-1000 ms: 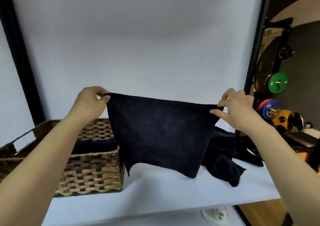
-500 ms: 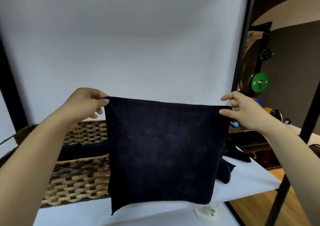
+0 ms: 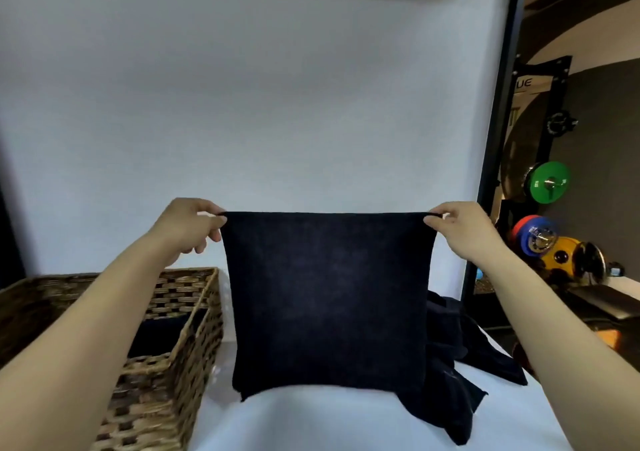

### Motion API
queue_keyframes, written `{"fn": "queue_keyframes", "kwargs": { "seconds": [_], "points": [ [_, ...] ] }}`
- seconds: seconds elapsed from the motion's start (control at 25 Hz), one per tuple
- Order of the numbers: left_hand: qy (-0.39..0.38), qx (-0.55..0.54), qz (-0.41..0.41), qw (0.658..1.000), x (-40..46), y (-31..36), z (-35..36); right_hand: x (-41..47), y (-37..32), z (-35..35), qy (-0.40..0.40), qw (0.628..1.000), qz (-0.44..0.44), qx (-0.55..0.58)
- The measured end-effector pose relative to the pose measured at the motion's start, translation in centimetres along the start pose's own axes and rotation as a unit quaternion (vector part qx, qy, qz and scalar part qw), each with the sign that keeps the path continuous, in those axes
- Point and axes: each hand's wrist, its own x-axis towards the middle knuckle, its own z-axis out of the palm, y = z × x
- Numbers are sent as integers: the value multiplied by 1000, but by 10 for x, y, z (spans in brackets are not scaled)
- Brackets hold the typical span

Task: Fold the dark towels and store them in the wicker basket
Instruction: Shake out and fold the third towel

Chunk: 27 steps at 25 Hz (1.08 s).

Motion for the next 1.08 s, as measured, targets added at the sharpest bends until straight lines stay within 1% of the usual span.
{"fn": "queue_keyframes", "kwargs": {
  "seconds": [0.08,0.16,0.24,0.28,0.4,0.44,0.52,0.6,0.68,0.72,0.8,0.84,0.92,1.0,1.04,1.08],
  "points": [
    [58,-29,39,997,1,19,4,11,-8,3,66,995,9,68],
    [74,-57,57,994,-12,29,9,7,-8,8,72,989,21,128],
    [50,-106,45,992,-37,21,26,-12,4,15,59,979,55,186],
    [30,-131,27,990,-53,7,39,-29,15,21,48,973,85,209],
    [-38,-158,-28,986,-114,-61,87,-104,63,46,23,948,208,240],
    [-62,-157,-48,985,-135,-89,101,-133,80,55,18,942,250,223],
    [-117,-131,-72,982,-171,-145,119,-187,113,71,-7,943,302,138],
    [-144,-85,-48,985,-193,-189,123,-226,129,82,-24,941,329,70],
    [-145,-88,-38,985,-202,-211,118,-248,128,85,-13,936,350,41],
    [-138,-90,-23,986,-204,-219,116,-252,124,83,-20,933,359,26],
    [-134,-90,29,987,-207,-228,114,-257,111,78,-60,925,374,-29],
    [-133,-94,57,985,-207,-230,114,-257,107,77,-68,925,370,-58],
    [-133,-105,101,980,-206,-231,119,-249,95,77,-32,940,322,-107],
    [-126,-101,130,978,-202,-226,129,-235,72,93,18,968,223,-117],
    [-120,-101,139,978,-200,-222,135,-229,55,109,23,982,165,-94],
    [-113,-103,145,978,-199,-218,142,-224,39,130,11,992,104,-63]
  ]
}}
